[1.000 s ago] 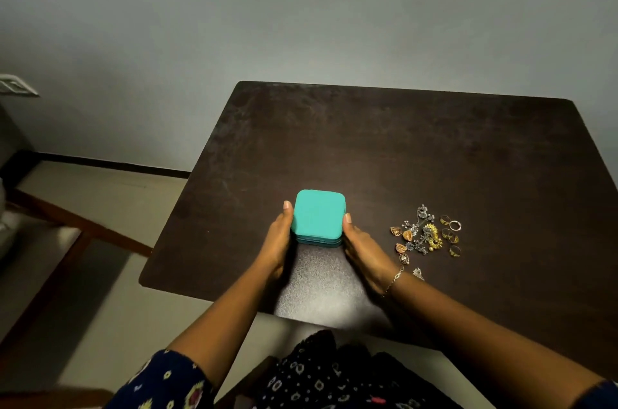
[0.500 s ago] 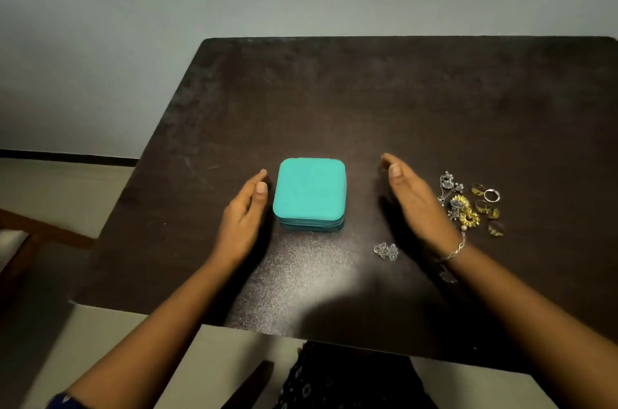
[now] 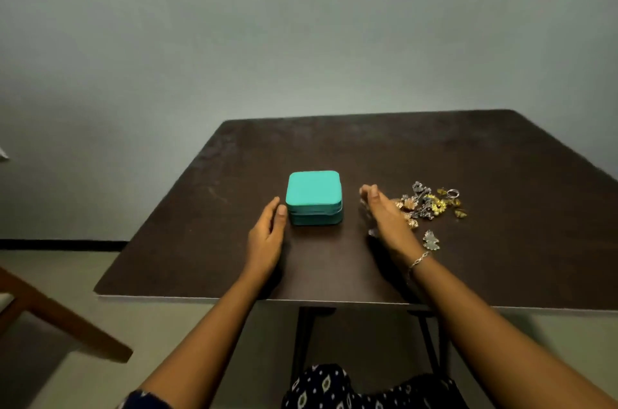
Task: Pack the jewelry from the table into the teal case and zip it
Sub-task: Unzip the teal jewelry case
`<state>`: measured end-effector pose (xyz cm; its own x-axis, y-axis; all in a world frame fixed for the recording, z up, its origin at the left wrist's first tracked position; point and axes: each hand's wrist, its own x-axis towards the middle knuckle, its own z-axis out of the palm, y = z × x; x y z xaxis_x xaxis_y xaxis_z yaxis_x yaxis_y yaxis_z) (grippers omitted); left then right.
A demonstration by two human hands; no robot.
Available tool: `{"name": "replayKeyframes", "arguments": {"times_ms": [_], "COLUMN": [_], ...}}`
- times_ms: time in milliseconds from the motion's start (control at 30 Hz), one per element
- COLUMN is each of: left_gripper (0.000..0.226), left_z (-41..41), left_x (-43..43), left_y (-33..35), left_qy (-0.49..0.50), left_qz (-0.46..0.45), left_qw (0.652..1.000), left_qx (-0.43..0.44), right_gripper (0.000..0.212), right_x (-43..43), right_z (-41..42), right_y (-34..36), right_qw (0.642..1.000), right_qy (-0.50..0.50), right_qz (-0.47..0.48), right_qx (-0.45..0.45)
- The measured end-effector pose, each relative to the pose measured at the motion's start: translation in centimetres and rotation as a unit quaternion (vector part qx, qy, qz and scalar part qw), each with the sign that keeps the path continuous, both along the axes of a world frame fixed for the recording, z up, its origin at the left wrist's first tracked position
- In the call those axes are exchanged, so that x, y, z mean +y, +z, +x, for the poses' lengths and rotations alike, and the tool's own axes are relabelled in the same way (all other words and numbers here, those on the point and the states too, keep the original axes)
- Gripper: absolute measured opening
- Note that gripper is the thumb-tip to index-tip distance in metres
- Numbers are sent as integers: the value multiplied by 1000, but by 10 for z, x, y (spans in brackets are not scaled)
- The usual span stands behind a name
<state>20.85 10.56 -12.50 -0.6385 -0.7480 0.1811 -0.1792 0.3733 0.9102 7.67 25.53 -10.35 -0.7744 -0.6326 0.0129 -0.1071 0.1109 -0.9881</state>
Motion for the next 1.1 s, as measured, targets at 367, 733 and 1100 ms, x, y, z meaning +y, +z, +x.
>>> {"name": "replayKeyframes", "arguments": {"times_ms": [367,733,1100], "left_gripper": [47,56,61], "left_z": [14,0,-12], "left_x": [16,10,2], "left_y": [19,26,12], "left_qy": [-29,-44,-47], "left_qz": [61,117,123], "left_qw": [997,991,985], "left_qx": [21,39,108], "right_gripper": [57,56,47], "right_x": [8,-17,-39], "right_z": [34,32,30], "right_y": [24,28,-2], "right_qw": [998,983,992], "right_qy": [14,10,7], "right_qz": [-23,-102,-104], "right_qx": [-49,-151,-66]}}
